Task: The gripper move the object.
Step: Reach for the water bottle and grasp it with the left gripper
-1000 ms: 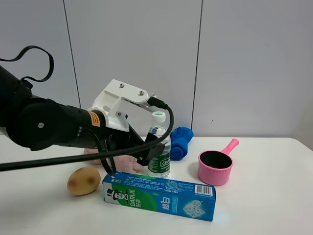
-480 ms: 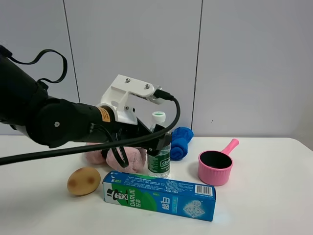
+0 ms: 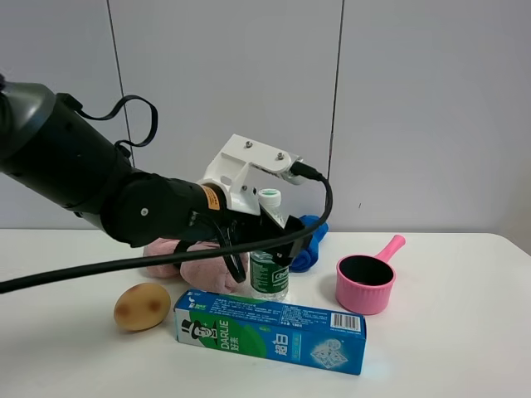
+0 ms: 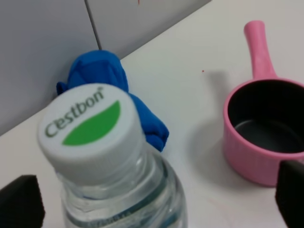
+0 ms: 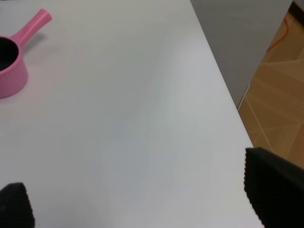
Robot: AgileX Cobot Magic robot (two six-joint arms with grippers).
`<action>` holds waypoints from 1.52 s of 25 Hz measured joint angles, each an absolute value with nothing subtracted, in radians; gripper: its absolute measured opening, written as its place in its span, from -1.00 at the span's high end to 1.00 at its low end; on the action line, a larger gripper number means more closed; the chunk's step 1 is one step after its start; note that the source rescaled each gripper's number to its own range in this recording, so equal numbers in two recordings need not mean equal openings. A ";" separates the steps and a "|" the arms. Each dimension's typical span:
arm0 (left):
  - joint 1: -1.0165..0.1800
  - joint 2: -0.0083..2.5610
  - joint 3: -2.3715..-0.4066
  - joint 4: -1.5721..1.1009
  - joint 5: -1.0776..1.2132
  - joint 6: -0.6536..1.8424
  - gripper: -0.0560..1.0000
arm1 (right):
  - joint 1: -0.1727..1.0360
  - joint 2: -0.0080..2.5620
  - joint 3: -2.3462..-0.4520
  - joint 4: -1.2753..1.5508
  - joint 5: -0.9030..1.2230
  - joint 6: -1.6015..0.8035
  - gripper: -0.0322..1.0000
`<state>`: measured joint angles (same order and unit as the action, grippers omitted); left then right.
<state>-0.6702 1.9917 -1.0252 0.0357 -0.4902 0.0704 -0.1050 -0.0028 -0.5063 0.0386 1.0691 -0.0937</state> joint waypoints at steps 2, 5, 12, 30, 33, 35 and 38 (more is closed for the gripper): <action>-0.670 2.012 -1.052 0.036 -0.479 0.070 -1.00 | -0.105 -0.003 -0.506 0.039 1.069 -0.094 -1.00; -0.670 2.042 -1.091 0.045 -0.466 0.070 -1.00 | -0.105 -0.003 -0.506 0.039 1.069 -0.094 -1.00; -0.670 2.102 -1.136 0.052 -0.462 0.070 -1.00 | -0.105 -0.003 -0.506 0.039 1.069 -0.094 -1.00; -0.670 2.166 -1.145 0.052 -0.522 0.070 -0.83 | -0.105 -0.003 -0.506 0.039 1.069 -0.094 -1.00; -0.670 2.166 -1.145 0.052 -0.525 0.070 -0.17 | -0.105 -0.003 -0.506 0.039 1.069 -0.094 -1.00; -0.670 2.166 -1.146 0.052 -0.526 0.070 0.44 | -0.105 -0.003 -0.506 0.039 1.069 -0.094 -1.00; -0.670 2.166 -1.146 0.053 -0.526 0.070 0.89 | -0.105 -0.003 -0.506 0.039 1.069 -0.094 -1.00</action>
<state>-0.6702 2.1658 -1.1461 0.0527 -0.5260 0.0704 -0.1050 -0.0028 -0.5063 0.0386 1.0691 -0.0937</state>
